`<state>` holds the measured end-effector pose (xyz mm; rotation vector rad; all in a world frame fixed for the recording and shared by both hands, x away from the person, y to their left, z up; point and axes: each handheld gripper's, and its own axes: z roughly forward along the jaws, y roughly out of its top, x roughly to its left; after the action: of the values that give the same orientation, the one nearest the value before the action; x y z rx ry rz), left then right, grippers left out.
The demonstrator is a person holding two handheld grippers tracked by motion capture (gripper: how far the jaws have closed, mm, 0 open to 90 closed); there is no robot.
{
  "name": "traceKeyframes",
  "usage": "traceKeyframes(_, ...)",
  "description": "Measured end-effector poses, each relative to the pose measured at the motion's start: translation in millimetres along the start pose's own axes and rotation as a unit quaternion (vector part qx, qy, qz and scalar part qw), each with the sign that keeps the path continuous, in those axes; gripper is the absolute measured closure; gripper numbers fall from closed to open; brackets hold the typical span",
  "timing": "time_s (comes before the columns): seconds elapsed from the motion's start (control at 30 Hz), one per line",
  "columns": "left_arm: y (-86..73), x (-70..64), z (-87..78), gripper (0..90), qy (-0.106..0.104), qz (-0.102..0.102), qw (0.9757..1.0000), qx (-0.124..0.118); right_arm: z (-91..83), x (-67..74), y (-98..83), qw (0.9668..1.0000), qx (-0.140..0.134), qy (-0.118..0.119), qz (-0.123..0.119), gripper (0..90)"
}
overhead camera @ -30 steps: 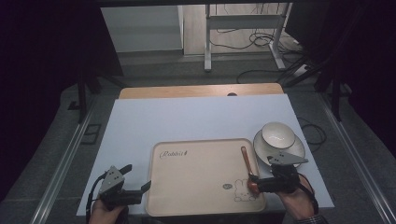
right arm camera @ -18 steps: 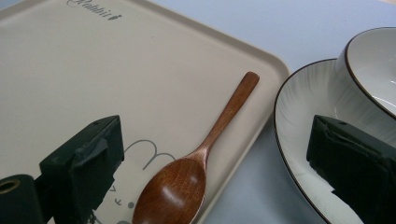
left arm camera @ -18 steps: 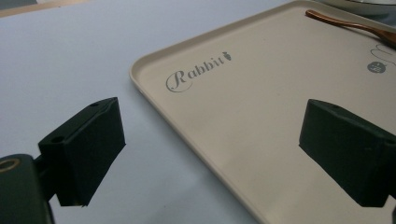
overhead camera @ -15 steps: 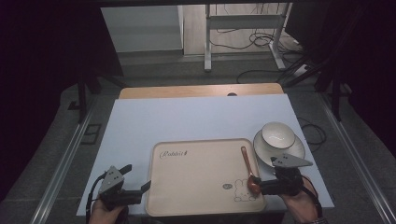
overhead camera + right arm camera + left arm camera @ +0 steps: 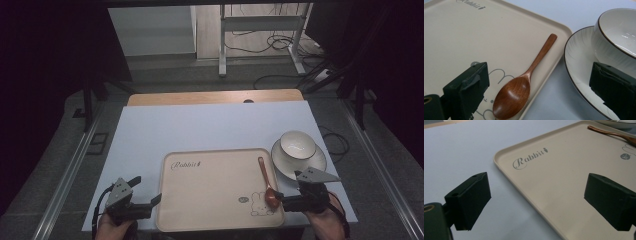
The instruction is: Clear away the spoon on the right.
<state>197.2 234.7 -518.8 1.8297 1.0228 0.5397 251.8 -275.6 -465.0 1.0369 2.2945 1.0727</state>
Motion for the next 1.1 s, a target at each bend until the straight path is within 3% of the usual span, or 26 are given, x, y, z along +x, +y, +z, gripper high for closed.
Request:
traceKeyframes(0.63, 0.0, 0.4, 0.0, 6.6, -0.001, -0.002, 1.0000, 0.000, -7.4, -4.6, -9.7, 0.9998, 0.012, -0.012, 0.008, 2.4)
traceKeyframes(1.1, 0.0, 1.6, 0.5, 6.7, -0.002, -0.007, 1.0000, 0.002, -17.7, -7.2, -15.0, 0.9996, 0.002, -0.023, 0.014, 2.4)
